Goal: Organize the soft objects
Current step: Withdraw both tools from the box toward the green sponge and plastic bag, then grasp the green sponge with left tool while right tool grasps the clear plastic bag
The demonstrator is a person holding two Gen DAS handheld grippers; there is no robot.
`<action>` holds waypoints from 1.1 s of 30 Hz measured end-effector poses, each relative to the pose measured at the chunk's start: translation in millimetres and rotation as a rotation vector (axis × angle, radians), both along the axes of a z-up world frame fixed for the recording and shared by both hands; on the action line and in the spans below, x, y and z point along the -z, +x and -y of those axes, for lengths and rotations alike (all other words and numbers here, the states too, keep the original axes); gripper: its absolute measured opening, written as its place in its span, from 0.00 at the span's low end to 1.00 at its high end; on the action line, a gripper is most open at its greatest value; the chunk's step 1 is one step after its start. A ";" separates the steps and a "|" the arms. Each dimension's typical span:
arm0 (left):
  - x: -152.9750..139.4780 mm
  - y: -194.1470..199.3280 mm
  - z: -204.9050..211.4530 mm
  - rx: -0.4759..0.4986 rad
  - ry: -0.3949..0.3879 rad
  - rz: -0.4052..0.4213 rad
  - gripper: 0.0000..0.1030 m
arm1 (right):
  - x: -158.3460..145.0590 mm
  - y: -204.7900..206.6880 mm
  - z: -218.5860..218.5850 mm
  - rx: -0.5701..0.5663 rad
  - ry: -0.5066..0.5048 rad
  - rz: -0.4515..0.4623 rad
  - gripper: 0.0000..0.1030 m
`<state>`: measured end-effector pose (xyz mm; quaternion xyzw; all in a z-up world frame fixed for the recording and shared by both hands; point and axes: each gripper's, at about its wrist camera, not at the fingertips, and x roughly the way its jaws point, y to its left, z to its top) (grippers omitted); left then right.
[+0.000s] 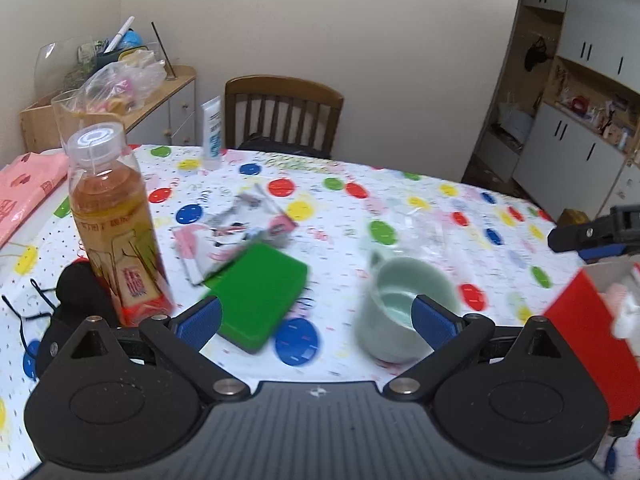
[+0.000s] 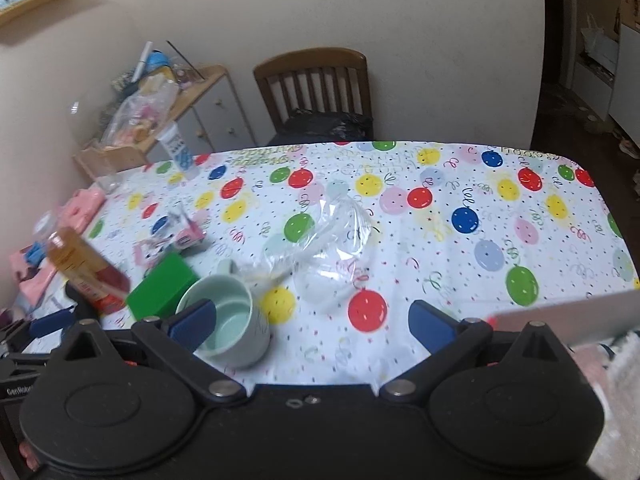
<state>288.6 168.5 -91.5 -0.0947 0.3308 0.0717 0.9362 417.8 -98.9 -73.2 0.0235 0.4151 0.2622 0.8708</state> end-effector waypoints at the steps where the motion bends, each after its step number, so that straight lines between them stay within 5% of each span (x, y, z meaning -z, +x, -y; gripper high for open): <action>1: 4.1 4.8 -5.2 0.002 0.007 -0.003 0.99 | 2.4 5.4 -6.9 0.007 -0.007 -0.006 0.99; 11: 42.3 49.8 -28.6 0.048 0.094 -0.040 0.99 | 21.0 63.2 -73.4 0.086 -0.052 -0.090 0.96; 23: 73.2 79.4 -38.9 0.076 0.110 -0.087 0.99 | 70.9 110.7 -115.3 0.237 -0.033 -0.338 0.85; 33: 89.1 97.6 -37.1 0.097 0.121 -0.141 0.99 | 96.6 128.0 -151.7 0.220 -0.144 -0.355 0.81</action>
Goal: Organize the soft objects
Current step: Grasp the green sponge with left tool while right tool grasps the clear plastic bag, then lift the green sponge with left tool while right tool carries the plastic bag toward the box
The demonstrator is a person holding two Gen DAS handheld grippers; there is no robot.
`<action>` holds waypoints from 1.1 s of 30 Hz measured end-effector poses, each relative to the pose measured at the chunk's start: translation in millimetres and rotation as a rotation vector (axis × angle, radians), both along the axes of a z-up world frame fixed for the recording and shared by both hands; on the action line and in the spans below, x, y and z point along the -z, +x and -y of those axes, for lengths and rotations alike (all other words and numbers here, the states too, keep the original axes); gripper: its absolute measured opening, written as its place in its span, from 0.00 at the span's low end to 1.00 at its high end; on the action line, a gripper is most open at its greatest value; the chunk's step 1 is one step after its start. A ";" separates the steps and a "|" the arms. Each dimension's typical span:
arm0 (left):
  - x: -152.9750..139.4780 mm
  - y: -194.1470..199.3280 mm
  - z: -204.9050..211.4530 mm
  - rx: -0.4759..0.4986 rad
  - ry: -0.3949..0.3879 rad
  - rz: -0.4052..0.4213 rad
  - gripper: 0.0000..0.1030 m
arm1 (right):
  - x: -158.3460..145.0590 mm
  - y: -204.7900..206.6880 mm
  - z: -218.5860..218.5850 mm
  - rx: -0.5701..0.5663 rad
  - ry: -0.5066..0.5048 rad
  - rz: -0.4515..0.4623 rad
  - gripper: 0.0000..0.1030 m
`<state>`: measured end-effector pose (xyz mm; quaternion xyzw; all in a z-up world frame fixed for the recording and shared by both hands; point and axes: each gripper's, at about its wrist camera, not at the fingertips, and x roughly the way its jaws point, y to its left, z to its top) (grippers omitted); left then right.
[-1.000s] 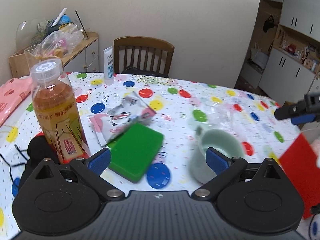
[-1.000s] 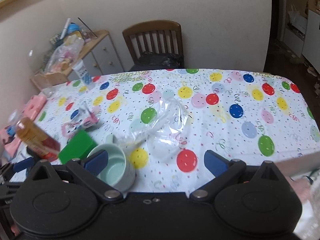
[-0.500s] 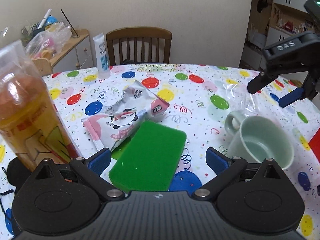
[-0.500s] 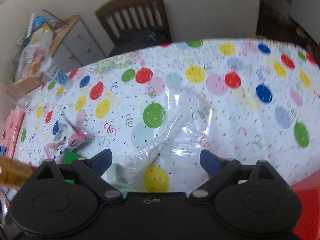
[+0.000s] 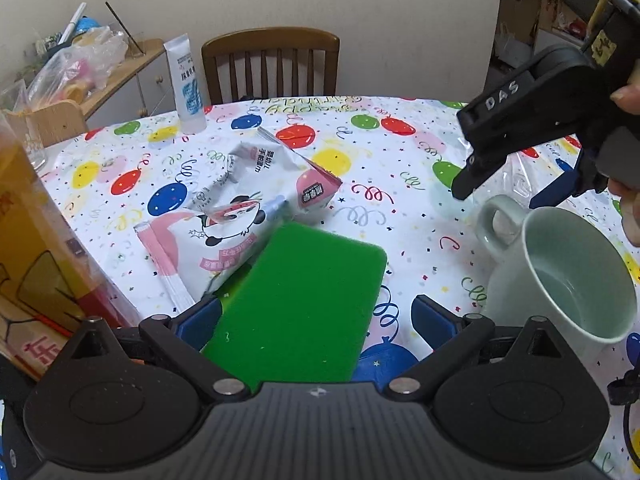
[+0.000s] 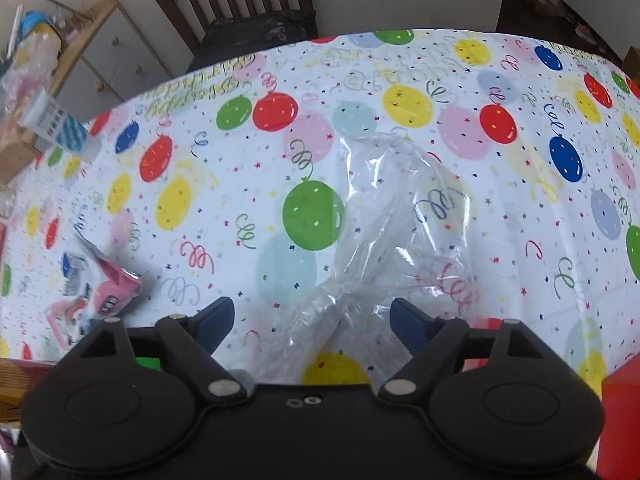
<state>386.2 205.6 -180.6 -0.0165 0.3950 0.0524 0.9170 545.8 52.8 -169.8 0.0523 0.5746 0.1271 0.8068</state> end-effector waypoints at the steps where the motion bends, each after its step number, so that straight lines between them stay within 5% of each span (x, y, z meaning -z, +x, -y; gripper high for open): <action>1: 0.9 1.3 0.2 -0.001 0.001 -0.003 0.98 | 2.2 0.8 -2.2 -0.004 -0.014 -0.002 0.80; 6: 3.7 5.1 -1.3 -0.008 -0.012 -0.008 0.97 | 11.1 2.0 -7.1 -0.005 -0.049 -0.012 0.71; 10: 5.7 8.6 -5.2 -0.042 -0.012 -0.022 0.82 | 13.4 1.0 -10.3 -0.012 -0.076 0.004 0.62; 20: 4.1 6.7 -10.3 -0.068 -0.046 -0.008 0.76 | 10.2 -4.2 -9.6 -0.035 -0.092 0.060 0.33; 33: -24.6 3.7 -4.5 -0.068 -0.070 0.044 0.75 | -23.9 -4.4 28.5 -0.014 -0.034 0.145 0.28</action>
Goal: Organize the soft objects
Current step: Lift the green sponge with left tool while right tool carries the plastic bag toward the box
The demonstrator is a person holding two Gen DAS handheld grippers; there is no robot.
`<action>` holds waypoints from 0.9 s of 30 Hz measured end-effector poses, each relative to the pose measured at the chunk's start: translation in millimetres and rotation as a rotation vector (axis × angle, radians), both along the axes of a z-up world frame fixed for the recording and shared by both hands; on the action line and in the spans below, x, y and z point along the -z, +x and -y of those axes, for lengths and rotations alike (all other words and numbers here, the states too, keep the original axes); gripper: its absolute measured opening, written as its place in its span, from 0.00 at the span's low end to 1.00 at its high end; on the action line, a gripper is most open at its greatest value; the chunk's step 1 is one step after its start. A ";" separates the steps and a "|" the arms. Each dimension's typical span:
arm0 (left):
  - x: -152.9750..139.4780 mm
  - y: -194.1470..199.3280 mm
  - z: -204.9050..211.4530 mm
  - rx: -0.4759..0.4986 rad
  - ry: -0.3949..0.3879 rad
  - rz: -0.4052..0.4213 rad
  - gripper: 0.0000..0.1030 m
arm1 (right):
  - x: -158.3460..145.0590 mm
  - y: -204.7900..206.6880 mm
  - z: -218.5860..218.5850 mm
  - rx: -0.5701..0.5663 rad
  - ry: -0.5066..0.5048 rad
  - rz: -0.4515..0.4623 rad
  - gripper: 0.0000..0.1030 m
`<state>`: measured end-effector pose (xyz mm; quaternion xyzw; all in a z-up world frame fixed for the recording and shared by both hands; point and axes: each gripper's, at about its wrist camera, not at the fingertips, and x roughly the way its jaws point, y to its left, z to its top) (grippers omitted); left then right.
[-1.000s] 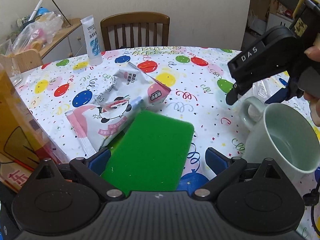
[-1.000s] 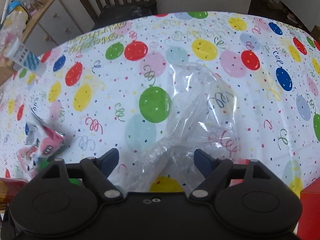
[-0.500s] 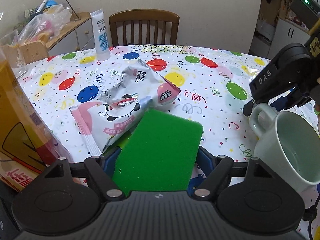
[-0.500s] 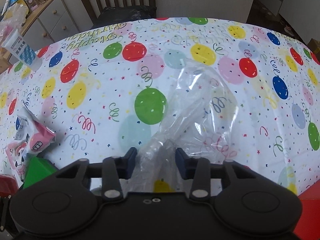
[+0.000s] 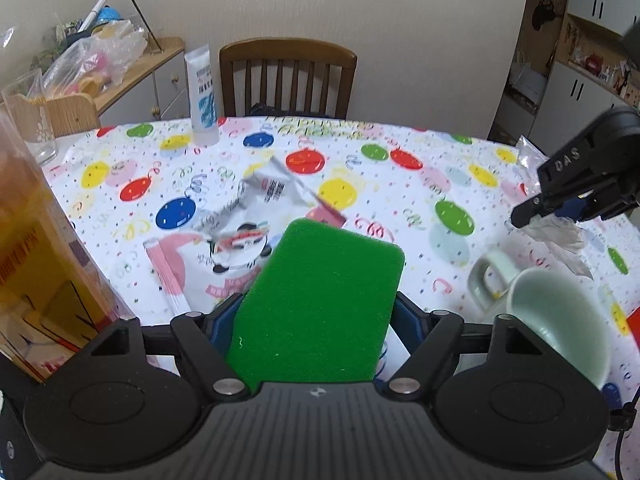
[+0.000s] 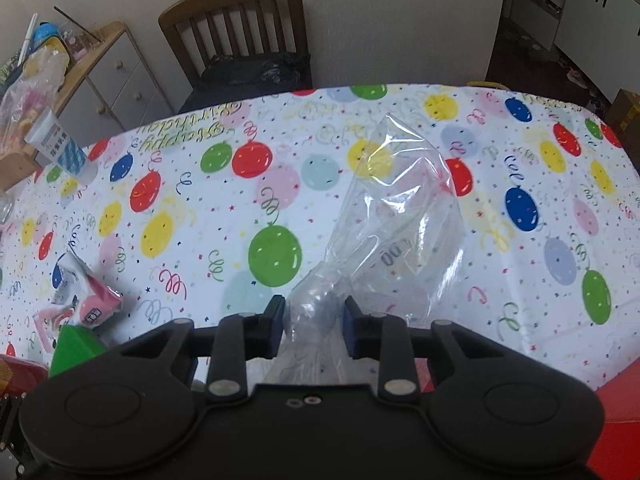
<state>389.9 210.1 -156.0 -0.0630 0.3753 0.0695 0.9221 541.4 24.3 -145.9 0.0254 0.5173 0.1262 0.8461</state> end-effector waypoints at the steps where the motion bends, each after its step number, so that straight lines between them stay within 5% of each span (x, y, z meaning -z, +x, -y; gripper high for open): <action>1: -4.3 -0.9 0.7 0.001 -0.003 0.006 0.75 | -3.7 -1.2 4.1 -0.003 0.004 0.004 0.28; 27: -112.6 -55.2 109.5 0.129 -0.053 0.106 0.75 | -104.2 -116.9 125.7 -0.177 0.158 0.121 0.28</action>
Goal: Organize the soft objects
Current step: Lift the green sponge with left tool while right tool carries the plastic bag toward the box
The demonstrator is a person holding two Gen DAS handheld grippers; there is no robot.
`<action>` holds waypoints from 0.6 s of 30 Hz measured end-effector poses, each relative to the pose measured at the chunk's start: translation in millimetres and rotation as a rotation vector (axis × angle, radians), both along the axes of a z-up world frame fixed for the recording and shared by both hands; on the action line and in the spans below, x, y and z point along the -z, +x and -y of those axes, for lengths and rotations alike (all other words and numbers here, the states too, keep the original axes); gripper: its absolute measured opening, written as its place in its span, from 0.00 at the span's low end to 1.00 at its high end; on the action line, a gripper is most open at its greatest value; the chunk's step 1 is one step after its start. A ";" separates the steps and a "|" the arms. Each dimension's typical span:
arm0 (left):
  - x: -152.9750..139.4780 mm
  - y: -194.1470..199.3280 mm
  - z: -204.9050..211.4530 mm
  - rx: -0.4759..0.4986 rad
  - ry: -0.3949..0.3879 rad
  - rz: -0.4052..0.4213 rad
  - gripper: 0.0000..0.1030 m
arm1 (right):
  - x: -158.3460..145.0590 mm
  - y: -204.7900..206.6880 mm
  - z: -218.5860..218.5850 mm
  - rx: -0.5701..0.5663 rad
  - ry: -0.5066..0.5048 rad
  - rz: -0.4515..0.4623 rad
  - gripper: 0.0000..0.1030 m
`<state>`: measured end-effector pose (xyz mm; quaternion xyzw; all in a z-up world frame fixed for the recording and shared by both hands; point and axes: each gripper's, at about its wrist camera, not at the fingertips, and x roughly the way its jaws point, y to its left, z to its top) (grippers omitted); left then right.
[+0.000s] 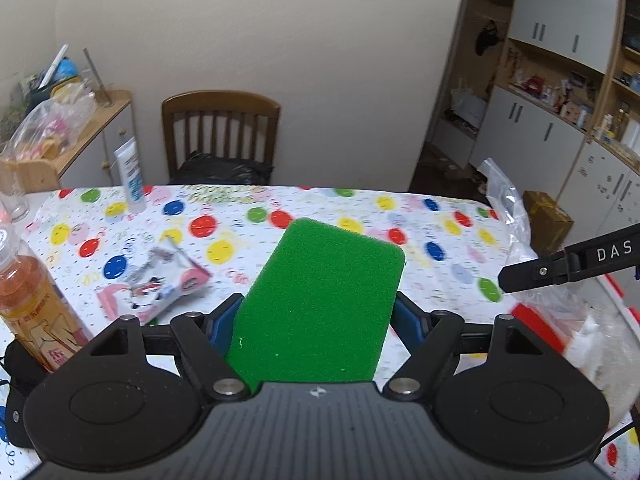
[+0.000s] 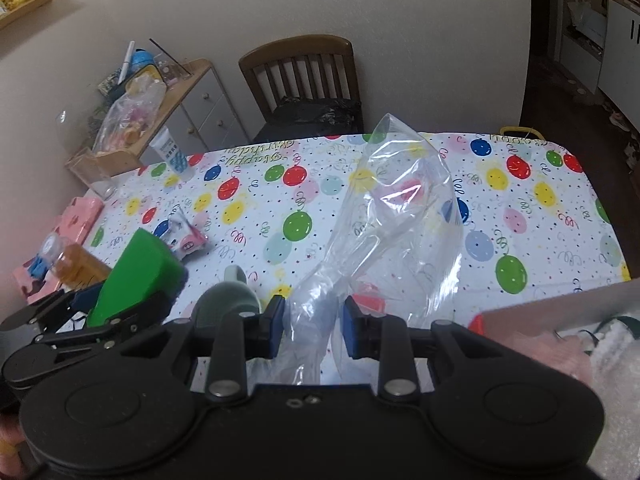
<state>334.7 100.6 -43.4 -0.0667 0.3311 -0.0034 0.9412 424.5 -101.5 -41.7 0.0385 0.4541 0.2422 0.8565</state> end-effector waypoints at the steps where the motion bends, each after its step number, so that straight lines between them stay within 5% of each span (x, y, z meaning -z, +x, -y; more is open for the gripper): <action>1: -2.7 -2.6 7.2 0.008 0.000 0.003 0.75 | -2.7 -4.3 5.9 -0.005 0.003 0.003 0.28; 18: -18.1 -23.2 144.1 0.178 -0.002 0.007 0.75 | -19.4 -54.3 136.9 0.051 0.007 0.062 0.28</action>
